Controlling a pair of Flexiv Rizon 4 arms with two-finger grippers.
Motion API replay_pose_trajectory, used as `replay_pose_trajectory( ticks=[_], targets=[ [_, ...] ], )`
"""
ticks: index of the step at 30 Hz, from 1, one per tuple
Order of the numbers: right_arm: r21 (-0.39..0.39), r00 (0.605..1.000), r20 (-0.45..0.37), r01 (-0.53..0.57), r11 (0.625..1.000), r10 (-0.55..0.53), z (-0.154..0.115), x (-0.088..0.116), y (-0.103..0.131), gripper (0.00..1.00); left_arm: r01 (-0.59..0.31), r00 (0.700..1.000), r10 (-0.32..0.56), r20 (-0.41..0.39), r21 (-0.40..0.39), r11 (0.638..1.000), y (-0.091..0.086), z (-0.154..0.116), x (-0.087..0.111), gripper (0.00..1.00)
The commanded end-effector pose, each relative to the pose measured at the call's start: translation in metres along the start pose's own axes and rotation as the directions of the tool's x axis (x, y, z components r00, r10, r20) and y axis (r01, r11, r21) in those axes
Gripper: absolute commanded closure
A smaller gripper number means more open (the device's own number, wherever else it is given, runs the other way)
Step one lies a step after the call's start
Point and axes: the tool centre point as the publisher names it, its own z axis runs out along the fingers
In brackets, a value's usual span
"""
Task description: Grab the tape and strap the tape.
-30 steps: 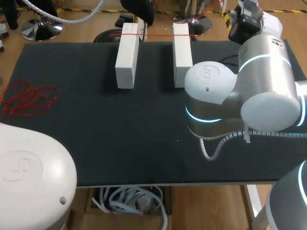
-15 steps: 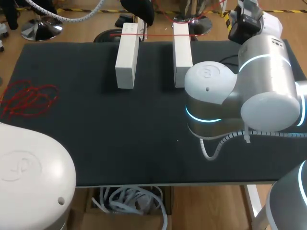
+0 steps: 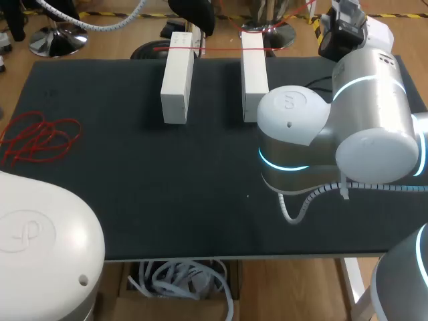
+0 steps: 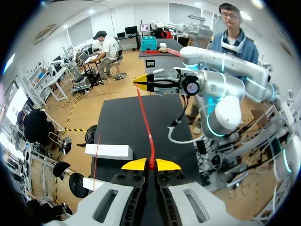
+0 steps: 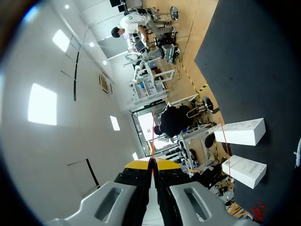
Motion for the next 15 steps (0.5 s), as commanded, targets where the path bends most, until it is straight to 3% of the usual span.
replay_pose_trajectory(
  ticks=[1,6,8,13,15],
  targets=[
    [0.02,0.999,-0.014,0.05,0.999,-0.049,0.0,0.006,0.001,1.0,0.001,1.0,-0.001,0.0,-0.004,1.0,0.0,-0.001,0.001,1.0],
    [0.074,0.967,-0.059,0.252,0.965,-0.248,0.0,0.017,0.003,1.0,0.001,1.0,-0.001,0.0,-0.004,1.0,0.0,-0.001,0.001,1.0],
    [0.114,0.93,-0.087,0.366,0.923,-0.358,0.0,0.019,0.003,1.0,0.001,1.0,-0.001,0.0,-0.004,1.0,0.0,-0.001,0.001,1.0],
    [0.126,0.87,-0.061,0.493,0.861,-0.489,0.0,0.021,0.007,1.0,0.001,1.0,-0.001,0.0,-0.004,1.0,0.0,-0.001,0.001,1.0],
    [0.133,0.811,-0.074,0.585,0.8,-0.581,-0.002,0.021,0.008,1.0,0.001,1.0,-0.001,0.0,-0.004,1.0,0.0,-0.001,0.001,1.0]
  ],
)
